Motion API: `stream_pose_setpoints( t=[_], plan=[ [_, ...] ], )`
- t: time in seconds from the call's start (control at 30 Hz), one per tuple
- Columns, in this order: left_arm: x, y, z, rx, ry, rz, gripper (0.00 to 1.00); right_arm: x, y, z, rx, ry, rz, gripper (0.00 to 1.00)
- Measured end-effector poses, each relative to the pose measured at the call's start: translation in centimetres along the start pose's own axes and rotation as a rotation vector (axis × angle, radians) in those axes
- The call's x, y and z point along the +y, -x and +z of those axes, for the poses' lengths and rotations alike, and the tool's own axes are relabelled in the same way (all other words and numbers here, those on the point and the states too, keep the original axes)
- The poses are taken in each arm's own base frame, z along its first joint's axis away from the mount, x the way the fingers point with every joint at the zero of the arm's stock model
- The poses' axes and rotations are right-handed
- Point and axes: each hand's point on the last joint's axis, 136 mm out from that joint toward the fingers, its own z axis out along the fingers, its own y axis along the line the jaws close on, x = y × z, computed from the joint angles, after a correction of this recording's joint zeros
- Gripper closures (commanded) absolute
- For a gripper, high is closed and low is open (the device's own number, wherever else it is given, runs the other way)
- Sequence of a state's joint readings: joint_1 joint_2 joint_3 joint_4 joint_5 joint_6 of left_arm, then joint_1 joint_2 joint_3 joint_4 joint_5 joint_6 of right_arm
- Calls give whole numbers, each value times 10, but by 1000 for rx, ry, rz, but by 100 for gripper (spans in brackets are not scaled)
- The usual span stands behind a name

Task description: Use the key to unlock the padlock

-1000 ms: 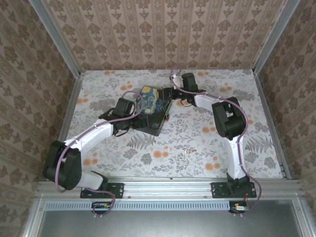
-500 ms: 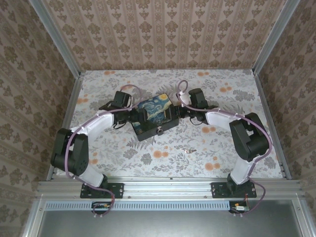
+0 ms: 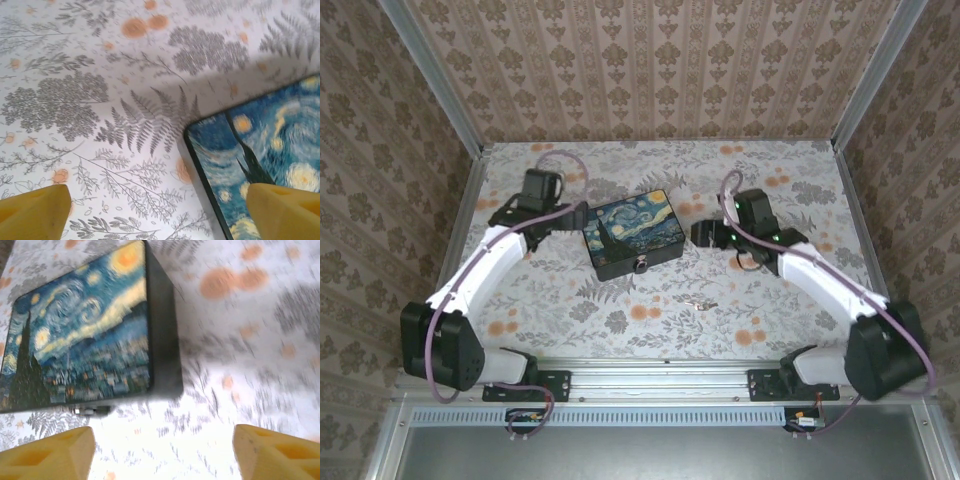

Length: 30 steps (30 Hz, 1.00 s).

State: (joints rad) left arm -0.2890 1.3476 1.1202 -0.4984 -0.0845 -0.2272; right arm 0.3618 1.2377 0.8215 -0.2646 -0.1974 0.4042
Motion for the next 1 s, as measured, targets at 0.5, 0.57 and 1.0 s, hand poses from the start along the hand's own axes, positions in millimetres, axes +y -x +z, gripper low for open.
stream_pose_setpoints(
  t=[0.5, 0.57, 1.0],
  plan=[
    [-121, -132, -43, 256, -277, 155, 0, -5, -116, 3, 228, 51, -39, 63],
    [-124, -155, -46, 300, -279, 153, 0, -5, -119, 9, 248, 55, -57, 63],
    [-155, -195, -56, 366, -335, 119, 0, -1, -141, 36, 348, 93, -102, 65]
  ],
)
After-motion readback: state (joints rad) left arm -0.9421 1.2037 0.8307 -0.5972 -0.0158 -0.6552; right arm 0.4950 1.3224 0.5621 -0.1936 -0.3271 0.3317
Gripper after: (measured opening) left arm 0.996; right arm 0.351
